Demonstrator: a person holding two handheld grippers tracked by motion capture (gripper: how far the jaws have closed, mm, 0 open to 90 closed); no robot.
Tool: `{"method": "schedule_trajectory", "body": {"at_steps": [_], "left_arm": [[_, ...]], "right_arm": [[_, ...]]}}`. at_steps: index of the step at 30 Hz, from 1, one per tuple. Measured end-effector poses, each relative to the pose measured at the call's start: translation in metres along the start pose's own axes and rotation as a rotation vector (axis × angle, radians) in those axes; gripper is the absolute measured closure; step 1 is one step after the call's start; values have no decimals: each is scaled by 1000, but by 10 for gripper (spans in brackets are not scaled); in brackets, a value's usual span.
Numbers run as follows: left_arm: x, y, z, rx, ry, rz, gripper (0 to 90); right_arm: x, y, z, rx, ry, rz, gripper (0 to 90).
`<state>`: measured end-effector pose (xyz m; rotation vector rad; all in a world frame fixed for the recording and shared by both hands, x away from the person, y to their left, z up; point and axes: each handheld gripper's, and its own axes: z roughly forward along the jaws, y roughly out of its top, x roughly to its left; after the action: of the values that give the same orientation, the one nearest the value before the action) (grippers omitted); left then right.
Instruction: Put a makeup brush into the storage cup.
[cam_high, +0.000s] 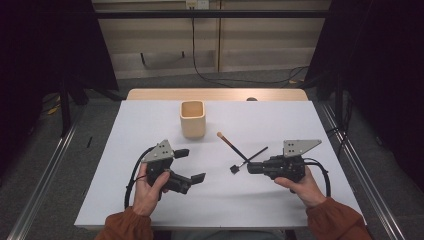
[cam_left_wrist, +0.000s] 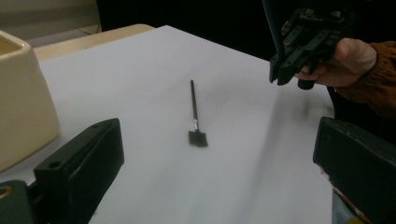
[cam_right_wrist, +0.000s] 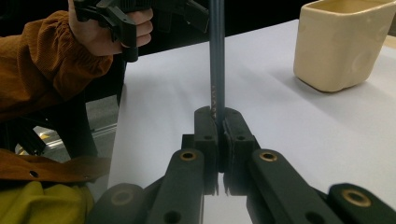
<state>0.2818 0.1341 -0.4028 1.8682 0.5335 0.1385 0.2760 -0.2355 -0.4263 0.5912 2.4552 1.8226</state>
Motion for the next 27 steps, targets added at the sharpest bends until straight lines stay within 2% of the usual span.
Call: {"method": "schedule_trajectory", "body": {"at_steps": [9,12,14,17,21,27], "left_arm": [[-8,10,14,-14,7,31,31],[-12,15,19,-40,-12,38,28],[-14,17,23,-42,-19,29,25],[-17,21,29,-53,-1,7,25],[-21,24,36,-59,13,33,26],[-23,29,43,-75,3,33,26]], "right_arm": [[1,0,1,-11,-4,-1,861],[0,0,0,-19,-12,-1,860],[0,0,0,-20,-15,-4,860],[0,0,0,-20,-13,-4,860],[2,0,1,-19,-7,-4,860],[1,-1,2,-22,0,-4,860]]}}
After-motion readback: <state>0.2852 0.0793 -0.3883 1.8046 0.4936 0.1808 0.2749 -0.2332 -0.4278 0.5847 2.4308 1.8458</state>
